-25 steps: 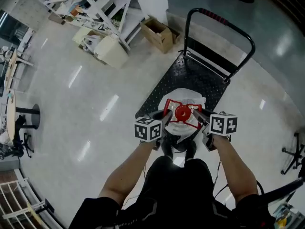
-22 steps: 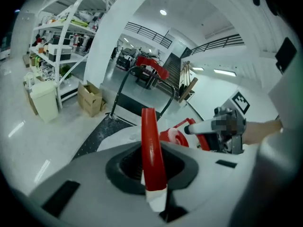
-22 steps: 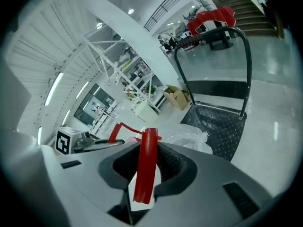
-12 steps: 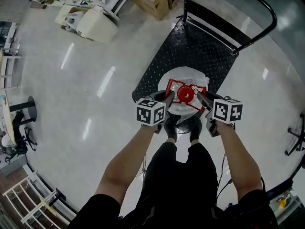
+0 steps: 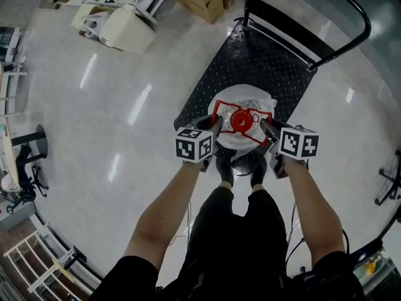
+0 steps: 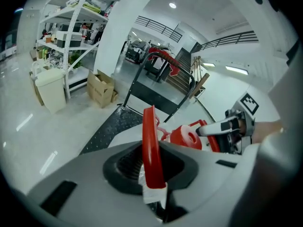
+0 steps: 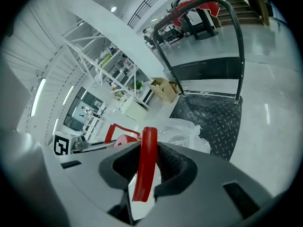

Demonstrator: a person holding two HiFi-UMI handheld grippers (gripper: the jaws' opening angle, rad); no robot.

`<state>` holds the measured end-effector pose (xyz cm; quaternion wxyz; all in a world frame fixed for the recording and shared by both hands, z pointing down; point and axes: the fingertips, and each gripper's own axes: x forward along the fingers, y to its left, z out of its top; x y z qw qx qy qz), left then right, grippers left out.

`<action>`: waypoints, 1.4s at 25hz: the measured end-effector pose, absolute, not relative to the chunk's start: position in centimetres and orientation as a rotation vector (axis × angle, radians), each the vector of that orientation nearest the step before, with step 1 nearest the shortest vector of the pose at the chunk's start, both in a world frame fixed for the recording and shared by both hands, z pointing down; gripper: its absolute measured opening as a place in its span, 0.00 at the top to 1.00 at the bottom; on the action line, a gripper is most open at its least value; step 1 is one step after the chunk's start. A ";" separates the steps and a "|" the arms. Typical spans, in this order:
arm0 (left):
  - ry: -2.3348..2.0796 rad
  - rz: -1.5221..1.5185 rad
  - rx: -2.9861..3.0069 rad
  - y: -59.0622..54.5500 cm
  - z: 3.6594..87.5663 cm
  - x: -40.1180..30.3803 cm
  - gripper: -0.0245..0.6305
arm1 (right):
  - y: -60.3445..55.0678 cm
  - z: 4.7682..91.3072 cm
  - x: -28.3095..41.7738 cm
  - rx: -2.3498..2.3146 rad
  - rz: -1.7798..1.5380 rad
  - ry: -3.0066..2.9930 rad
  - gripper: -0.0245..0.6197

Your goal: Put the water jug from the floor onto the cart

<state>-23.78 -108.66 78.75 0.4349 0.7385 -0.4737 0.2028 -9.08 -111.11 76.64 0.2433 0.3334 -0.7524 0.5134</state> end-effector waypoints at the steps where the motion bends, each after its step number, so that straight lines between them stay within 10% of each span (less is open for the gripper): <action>1: -1.194 0.515 1.845 -108.7 78.8 -24.0 0.90 | -111.2 76.6 -9.1 0.914 1.404 -2.059 0.83; 9: -1.247 0.540 1.919 -108.8 77.4 -25.6 0.70 | -111.5 75.2 -8.0 0.901 1.253 -2.096 0.72; 24: -1.482 0.176 2.225 -108.5 52.2 -24.3 0.70 | -112.2 50.8 -6.3 0.999 0.941 -2.517 0.72; 35: -1.497 -0.048 2.587 -106.4 35.2 -19.5 0.96 | -110.0 35.5 -2.6 1.127 0.463 -2.743 0.89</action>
